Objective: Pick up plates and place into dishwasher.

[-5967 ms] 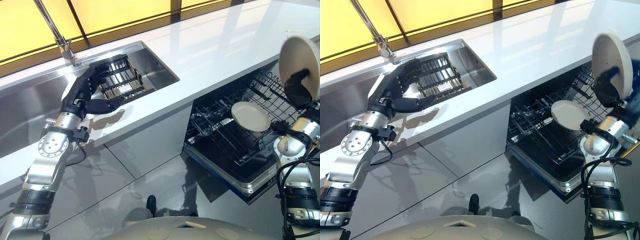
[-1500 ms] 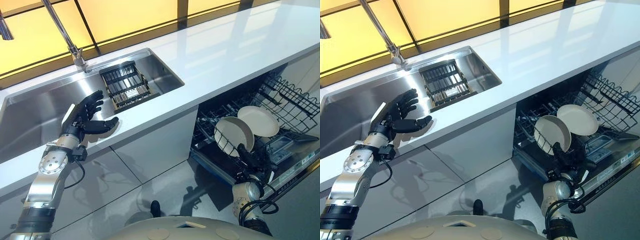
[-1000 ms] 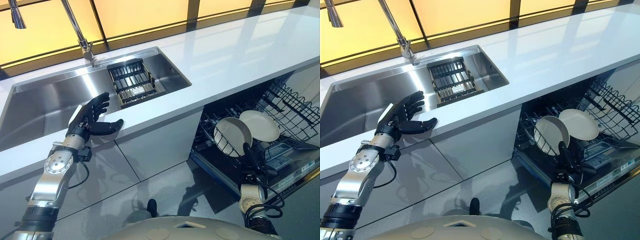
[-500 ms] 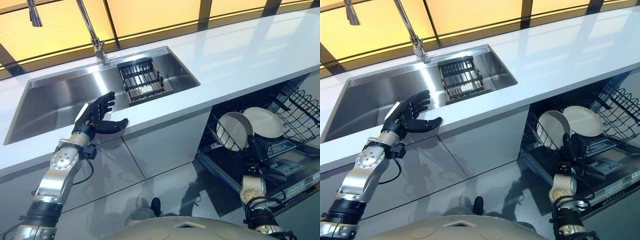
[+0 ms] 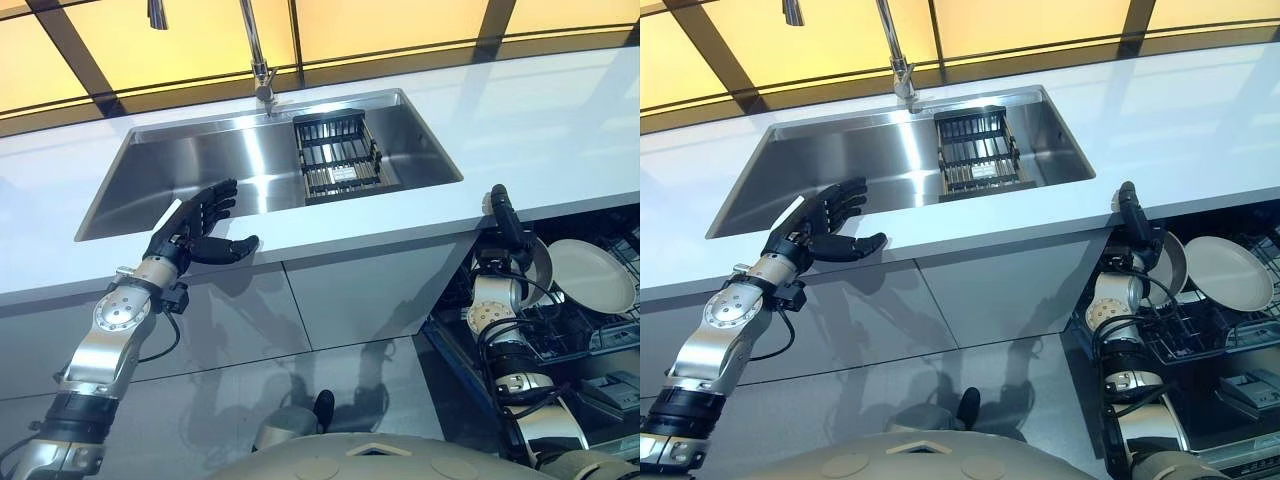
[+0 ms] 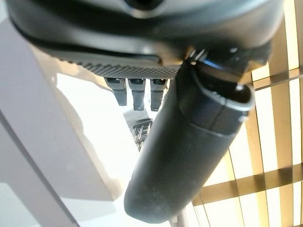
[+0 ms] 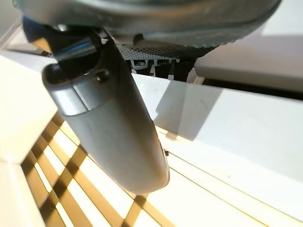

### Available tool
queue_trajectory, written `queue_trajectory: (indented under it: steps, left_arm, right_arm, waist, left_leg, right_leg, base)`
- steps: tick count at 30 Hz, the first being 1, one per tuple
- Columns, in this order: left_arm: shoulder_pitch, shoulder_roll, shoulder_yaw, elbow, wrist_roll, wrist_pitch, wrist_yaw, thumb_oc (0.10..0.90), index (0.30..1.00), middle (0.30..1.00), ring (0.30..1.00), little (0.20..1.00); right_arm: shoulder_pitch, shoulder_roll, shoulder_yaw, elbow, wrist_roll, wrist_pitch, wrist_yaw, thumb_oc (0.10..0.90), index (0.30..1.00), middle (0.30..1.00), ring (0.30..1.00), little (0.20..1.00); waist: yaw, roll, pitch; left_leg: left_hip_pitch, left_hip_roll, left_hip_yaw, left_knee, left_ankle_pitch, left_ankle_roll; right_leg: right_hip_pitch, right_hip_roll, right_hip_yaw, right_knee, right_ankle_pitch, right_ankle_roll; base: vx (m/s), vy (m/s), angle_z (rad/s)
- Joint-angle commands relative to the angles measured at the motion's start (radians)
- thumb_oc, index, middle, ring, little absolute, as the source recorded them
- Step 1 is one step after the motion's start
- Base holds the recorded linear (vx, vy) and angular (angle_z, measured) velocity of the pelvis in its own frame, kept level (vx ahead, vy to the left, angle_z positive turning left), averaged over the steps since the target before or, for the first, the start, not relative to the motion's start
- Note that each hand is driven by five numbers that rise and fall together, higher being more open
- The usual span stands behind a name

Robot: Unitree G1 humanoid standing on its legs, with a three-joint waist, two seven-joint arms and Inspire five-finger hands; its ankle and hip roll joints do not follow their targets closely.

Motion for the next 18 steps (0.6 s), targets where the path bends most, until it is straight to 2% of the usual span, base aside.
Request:
queue_trajectory:
  steps: [1,2,5,9,13,18]
  left_arm:
    - [-0.036,0.104,0.027,-0.030,-0.034,-0.081,0.003,0.800,0.900,0.900,0.900,0.900]
    - [-0.036,0.102,0.021,-0.029,-0.033,-0.083,0.006,0.800,0.900,0.900,0.900,0.900]
    - [-0.039,0.098,0.010,-0.053,-0.035,-0.062,0.033,0.800,0.900,0.900,0.900,0.900]
    - [-0.016,0.067,0.009,-0.067,-0.013,-0.069,0.054,0.800,0.900,0.900,0.900,0.900]
    - [0.029,0.025,0.038,-0.078,0.013,-0.088,0.069,0.800,0.900,0.900,0.900,0.900]
    - [0.114,-0.002,0.130,-0.131,0.033,-0.084,0.059,0.800,0.900,0.900,0.900,0.900]
  right_arm:
    - [-0.270,-0.075,0.070,-0.103,-0.270,0.020,-0.021,0.800,0.900,0.900,0.900,0.900]
    - [-0.262,-0.089,0.072,-0.096,-0.385,0.034,-0.143,0.800,0.900,0.900,0.900,0.900]
    - [-0.230,-0.108,0.074,-0.125,-0.512,0.028,-0.289,0.800,0.900,0.900,0.900,0.900]
    - [-0.138,-0.097,0.068,-0.267,-0.642,0.021,-0.403,0.800,0.900,0.900,0.900,0.900]
    - [0.054,-0.072,0.022,-0.415,-0.743,0.029,-0.426,0.800,0.900,0.900,0.900,0.900]
    - [0.273,-0.028,-0.081,-0.516,-0.725,0.034,-0.342,0.800,0.900,0.900,0.900,0.900]
  waist:
    - [0.063,-0.046,-0.030]
    - [0.057,-0.048,-0.030]
    - [0.040,-0.051,-0.026]
    - [0.013,-0.051,-0.022]
    - [-0.030,-0.050,-0.018]
    - [-0.091,-0.057,-0.017]
  left_leg:
    - [0.103,-0.053,0.021,0.059,-0.220,0.056]
    - [0.110,-0.053,0.021,0.054,-0.221,0.057]
    - [0.121,-0.051,0.026,0.047,-0.222,0.059]
    - [0.131,-0.049,0.039,0.045,-0.227,0.062]
    - [0.125,-0.046,0.067,0.046,-0.222,0.063]
    - [0.128,-0.032,0.107,0.044,-0.225,0.064]
  right_leg:
    - [-0.111,-0.026,-0.015,0.054,0.056,0.013]
    - [-0.111,-0.024,-0.010,0.055,0.057,0.014]
    - [-0.112,-0.020,0.003,0.055,0.059,0.016]
    - [-0.116,-0.016,0.024,0.052,0.061,0.017]
    - [-0.129,-0.013,0.055,0.049,0.071,0.023]
    - [-0.136,-0.005,0.089,0.043,0.071,0.033]
  base:
    - [0.04,-0.035,0.06]
    - [0.00,0.000,0.00]
    - [0.00,-0.010,0.00]
    - [0.00,-0.008,0.00]
    - [-0.05,-0.014,-0.03]
    - [-0.07,-0.049,-0.14]
